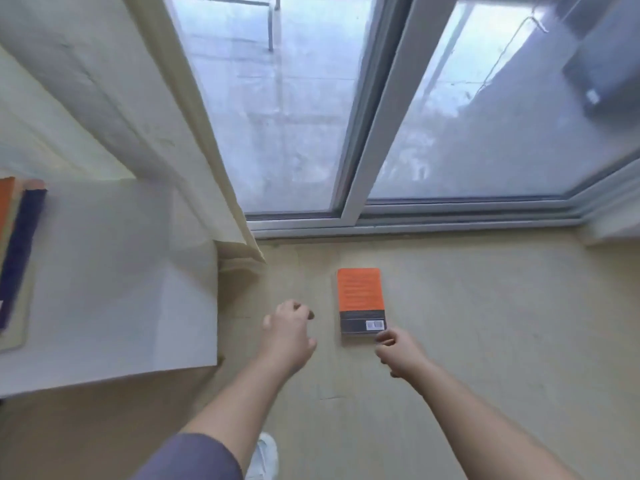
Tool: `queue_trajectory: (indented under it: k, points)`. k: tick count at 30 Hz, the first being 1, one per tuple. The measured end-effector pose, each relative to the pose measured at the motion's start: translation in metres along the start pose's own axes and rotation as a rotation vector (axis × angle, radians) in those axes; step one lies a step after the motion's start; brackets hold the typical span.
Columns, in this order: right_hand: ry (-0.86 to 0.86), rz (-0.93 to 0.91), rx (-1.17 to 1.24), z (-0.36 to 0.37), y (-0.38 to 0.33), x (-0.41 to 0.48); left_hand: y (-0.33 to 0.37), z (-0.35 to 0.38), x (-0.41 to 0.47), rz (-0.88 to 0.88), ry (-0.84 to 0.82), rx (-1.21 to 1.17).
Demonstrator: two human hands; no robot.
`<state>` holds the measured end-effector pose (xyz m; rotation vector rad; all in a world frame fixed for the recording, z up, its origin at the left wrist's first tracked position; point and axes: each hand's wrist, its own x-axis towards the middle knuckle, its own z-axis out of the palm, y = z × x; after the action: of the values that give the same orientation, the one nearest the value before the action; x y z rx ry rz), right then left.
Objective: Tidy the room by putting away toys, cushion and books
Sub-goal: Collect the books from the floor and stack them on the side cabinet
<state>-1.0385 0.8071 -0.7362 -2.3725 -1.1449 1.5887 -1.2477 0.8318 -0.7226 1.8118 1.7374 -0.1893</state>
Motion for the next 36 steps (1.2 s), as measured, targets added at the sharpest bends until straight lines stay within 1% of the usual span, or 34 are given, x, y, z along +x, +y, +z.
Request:
queue_trajectory:
  k: [5, 12, 14, 17, 18, 20, 21, 23, 25, 27, 28, 30, 32, 34, 36]
  points:
    - [0.044, 0.092, 0.07, -0.001, 0.078, 0.073, 0.026, 0.109, 0.058, -0.077, -0.198, -0.143]
    - [0.069, 0.106, 0.185, 0.053, 0.149, 0.209, 0.02, 0.24, 0.162, -0.209, -0.296, -0.31]
    - [0.082, 0.105, 0.227, 0.066, 0.163, 0.242, 0.019, 0.272, 0.186, -0.27, -0.304, -0.408]
    - [0.164, 0.059, 0.289, 0.075, 0.176, 0.292, 0.018, 0.311, 0.221, -0.364, -0.278, -0.565]
    - [0.196, 0.059, 0.292, 0.076, 0.178, 0.305, 0.019, 0.319, 0.229, -0.401, -0.238, -0.608]
    - [0.235, 0.073, 0.306, 0.081, 0.18, 0.335, 0.022, 0.336, 0.251, -0.464, -0.108, -0.674]
    - [0.242, 0.074, 0.311, 0.084, 0.181, 0.348, 0.026, 0.343, 0.26, -0.493, -0.05, -0.719]
    - [0.267, 0.086, 0.311, 0.087, 0.181, 0.363, 0.029, 0.348, 0.27, -0.551, 0.0, -0.797]
    - [0.27, 0.148, 0.327, 0.084, 0.182, 0.363, 0.026, 0.347, 0.275, -0.609, -0.013, -0.78]
    - [0.225, 0.203, 0.345, 0.084, 0.187, 0.361, 0.014, 0.344, 0.278, -0.643, -0.051, -0.762]
    - [0.187, 0.216, 0.373, 0.083, 0.19, 0.358, 0.009, 0.342, 0.278, -0.645, -0.08, -0.795]
    - [0.085, 0.222, 0.532, 0.083, 0.19, 0.352, 0.006, 0.336, 0.278, -0.617, -0.13, -0.872]
    - [0.024, 0.208, 0.679, 0.079, 0.189, 0.348, 0.01, 0.325, 0.276, -0.582, -0.192, -0.939]
    - [0.002, 0.182, 0.736, 0.068, 0.178, 0.337, 0.017, 0.304, 0.271, -0.542, -0.21, -1.018]
    - [-0.015, 0.163, 0.772, 0.056, 0.162, 0.324, 0.024, 0.277, 0.263, -0.477, -0.184, -1.067]
